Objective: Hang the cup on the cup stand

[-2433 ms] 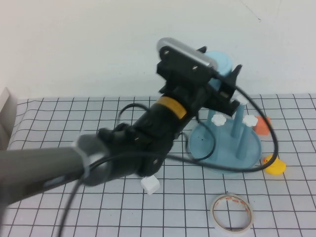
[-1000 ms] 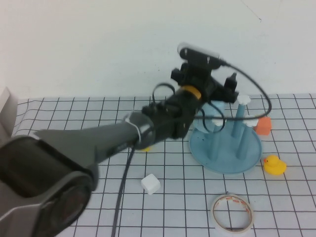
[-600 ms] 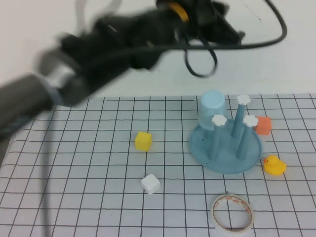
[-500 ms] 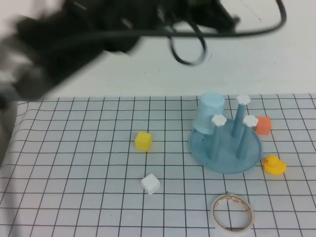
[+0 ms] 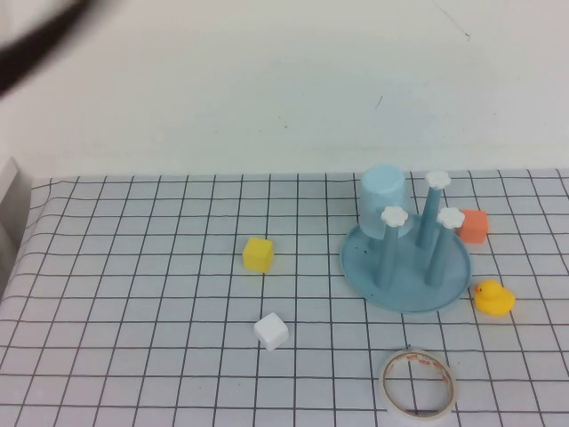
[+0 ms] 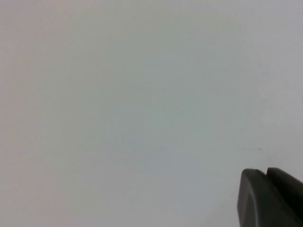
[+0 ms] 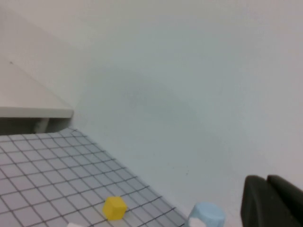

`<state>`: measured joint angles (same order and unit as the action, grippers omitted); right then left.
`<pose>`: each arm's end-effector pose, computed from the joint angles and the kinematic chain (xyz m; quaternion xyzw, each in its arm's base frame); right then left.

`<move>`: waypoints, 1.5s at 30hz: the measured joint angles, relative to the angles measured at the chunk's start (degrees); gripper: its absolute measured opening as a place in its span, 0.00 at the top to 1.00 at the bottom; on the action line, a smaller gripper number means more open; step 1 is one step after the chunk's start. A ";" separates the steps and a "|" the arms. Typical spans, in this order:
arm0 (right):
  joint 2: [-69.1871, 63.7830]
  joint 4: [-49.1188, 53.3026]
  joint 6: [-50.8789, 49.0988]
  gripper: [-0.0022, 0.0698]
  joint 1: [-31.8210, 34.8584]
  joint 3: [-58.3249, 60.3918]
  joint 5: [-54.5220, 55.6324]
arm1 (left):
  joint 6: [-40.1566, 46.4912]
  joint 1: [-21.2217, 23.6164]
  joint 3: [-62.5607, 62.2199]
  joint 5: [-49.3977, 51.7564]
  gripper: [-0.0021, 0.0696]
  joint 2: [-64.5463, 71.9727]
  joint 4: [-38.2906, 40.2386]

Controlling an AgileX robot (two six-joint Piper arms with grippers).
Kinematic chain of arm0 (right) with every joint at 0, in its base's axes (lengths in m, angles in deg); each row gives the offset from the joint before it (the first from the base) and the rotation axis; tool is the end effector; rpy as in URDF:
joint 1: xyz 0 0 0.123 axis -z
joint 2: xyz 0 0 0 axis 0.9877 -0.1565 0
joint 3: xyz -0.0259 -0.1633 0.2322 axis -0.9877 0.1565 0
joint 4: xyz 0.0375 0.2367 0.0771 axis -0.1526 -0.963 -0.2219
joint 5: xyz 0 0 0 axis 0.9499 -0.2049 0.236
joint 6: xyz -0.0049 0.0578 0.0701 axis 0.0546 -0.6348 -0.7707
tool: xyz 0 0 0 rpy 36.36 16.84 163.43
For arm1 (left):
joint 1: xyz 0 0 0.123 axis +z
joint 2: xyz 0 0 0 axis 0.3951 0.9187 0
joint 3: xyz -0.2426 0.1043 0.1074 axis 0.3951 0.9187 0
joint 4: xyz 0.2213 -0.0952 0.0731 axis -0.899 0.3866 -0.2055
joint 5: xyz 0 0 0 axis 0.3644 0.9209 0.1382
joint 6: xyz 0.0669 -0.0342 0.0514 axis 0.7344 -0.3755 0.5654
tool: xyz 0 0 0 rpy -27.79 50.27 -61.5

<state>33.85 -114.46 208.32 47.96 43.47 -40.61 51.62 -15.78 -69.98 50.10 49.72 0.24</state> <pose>0.0603 0.0418 0.2651 -0.3302 0.6007 0.0704 0.7247 0.1608 -0.1231 0.5538 0.3524 0.5759 -0.0512 0.7359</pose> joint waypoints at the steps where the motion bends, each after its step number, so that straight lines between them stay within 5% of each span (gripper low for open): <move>1: 0.00 0.00 0.00 0.97 0.00 0.42 -0.10 | -0.66 0.00 2.40 0.21 0.97 -2.64 -1.14; 18: 0.00 0.21 0.00 0.97 0.00 8.58 -0.40 | -6.01 0.00 47.06 -3.34 0.97 -27.70 -6.82; 34: 0.00 0.21 0.00 0.97 0.00 12.67 -0.40 | -7.14 0.37 59.06 -3.77 0.97 -28.19 -6.82; 45: 0.00 0.21 0.00 0.97 0.00 12.67 -0.39 | -13.78 18.09 59.08 1.50 0.97 -42.88 -3.99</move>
<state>33.85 -114.25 208.32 47.96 56.14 -41.00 37.83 2.31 -10.90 51.60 6.84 -3.75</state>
